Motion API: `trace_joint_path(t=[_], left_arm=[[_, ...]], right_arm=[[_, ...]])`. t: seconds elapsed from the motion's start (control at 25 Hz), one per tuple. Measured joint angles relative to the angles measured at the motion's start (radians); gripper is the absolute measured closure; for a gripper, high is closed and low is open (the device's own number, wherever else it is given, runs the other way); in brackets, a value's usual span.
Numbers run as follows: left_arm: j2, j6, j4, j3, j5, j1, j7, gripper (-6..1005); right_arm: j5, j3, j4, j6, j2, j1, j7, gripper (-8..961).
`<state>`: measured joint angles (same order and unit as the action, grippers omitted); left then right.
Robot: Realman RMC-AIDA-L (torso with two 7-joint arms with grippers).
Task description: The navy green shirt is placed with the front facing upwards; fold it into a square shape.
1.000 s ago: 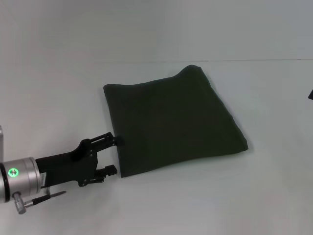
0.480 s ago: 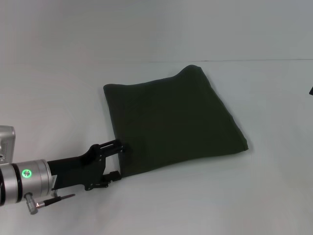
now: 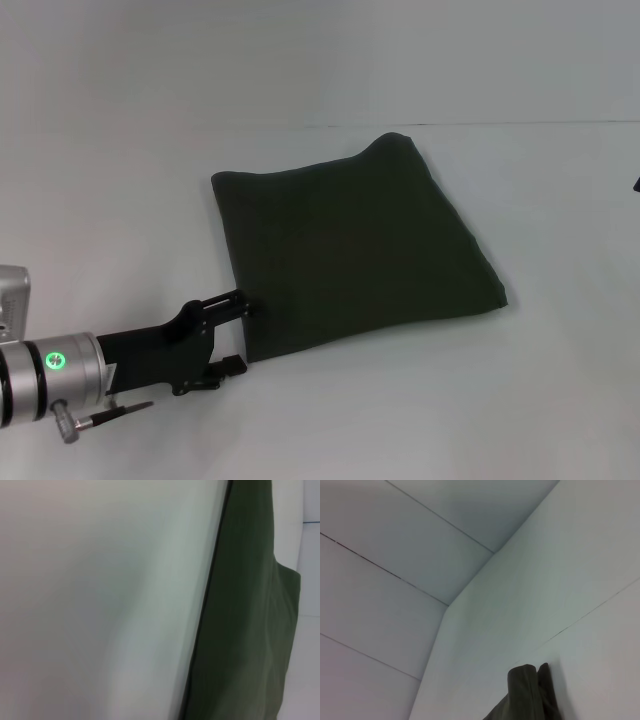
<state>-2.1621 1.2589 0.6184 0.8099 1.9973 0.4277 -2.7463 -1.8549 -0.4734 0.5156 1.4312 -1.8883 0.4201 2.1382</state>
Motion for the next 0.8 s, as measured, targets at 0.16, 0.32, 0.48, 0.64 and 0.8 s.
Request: trace_joint_path(t=[0.16,0.32,0.48,0.64,0.8], left_arm=[[-0.001,-0.01,-0.023,0.003,-0.001,0.016,0.008,70],[-0.001,-0.022,-0.027,0.016,-0.002,0.023,0.009,70],[-0.001,-0.041,-0.042,0.025,-0.005,0.038,0.01,70],[-0.003,-0.05,-0.044,0.026,-0.009,0.04,0.018,82],[-0.004,-0.048,-0.043,0.027,-0.006,0.043,0.022,190]], right_arm=[[0.001,0.001,0.0,0.001,0.0,-0.002,0.001,99],[0.002,0.001,0.0,0.002,0.0,-0.003,0.002,99],[0.001,0.001,0.0,0.002,0.0,-0.001,0.002,99],[0.002,0.001,0.0,0.002,0.0,-0.002,0.002,99],[0.007,0.005,0.0,0.002,0.0,-0.005,0.002,99]])
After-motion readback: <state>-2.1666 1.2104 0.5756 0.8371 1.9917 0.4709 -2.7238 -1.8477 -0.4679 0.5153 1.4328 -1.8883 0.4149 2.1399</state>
